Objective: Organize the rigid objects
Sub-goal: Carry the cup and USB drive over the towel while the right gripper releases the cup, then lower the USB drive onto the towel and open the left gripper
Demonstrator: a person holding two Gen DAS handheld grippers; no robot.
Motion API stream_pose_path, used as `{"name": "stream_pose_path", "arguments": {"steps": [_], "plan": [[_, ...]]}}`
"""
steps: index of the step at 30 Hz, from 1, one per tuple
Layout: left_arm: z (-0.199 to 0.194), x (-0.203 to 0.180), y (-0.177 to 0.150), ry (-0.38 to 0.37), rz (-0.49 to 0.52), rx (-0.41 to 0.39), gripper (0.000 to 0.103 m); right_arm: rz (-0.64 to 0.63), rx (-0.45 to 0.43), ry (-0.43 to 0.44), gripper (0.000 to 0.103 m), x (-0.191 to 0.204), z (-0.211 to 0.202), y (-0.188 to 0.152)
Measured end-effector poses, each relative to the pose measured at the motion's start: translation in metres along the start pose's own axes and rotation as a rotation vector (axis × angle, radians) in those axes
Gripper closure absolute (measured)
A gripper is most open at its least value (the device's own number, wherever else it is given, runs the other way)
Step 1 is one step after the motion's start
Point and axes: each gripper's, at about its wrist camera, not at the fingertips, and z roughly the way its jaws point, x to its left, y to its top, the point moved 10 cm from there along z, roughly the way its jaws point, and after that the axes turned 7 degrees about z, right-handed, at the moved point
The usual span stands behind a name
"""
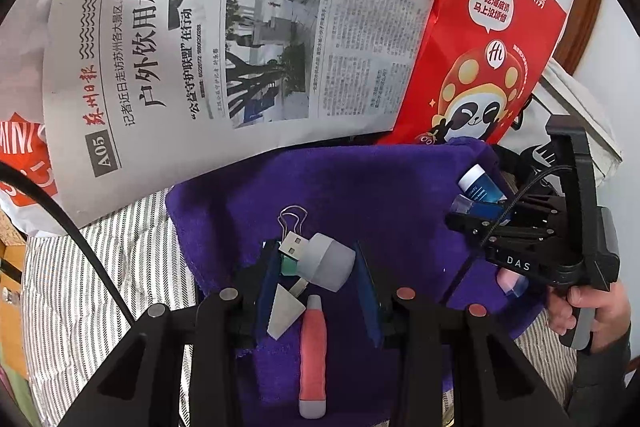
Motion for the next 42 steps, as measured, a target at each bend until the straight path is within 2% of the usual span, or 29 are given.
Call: {"name": "stream_pose_path", "arguments": {"steps": [5, 8, 11, 14, 18, 29, 42], "plan": [[0.004, -0.001, -0.002, 0.004, 0.005, 0.009, 0.068, -0.005, 0.017, 0.023, 0.075, -0.001, -0.002, -0.002], [0.007, -0.002, -0.002, 0.003, 0.009, 0.015, 0.068, 0.005, 0.025, 0.043, 0.066, -0.002, -0.004, 0.001], [0.013, -0.004, -0.004, 0.006, 0.011, 0.025, 0.068, 0.014, 0.023, 0.068, 0.064, -0.001, -0.007, 0.006], [0.018, -0.005, -0.006, 0.008, 0.01, 0.037, 0.068, 0.013, 0.002, 0.073, 0.064, -0.004, -0.018, 0.011], [0.023, -0.012, -0.007, -0.001, 0.029, 0.043, 0.068, 0.01, -0.056, 0.042, 0.055, -0.012, -0.041, 0.023], [0.044, -0.031, -0.015, -0.016, 0.069, 0.085, 0.068, 0.065, -0.158, 0.03, 0.054, -0.041, -0.084, 0.031], [0.066, -0.046, -0.02, 0.042, 0.132, 0.118, 0.068, 0.005, -0.153, 0.013, 0.054, -0.031, -0.088, 0.03]]}}
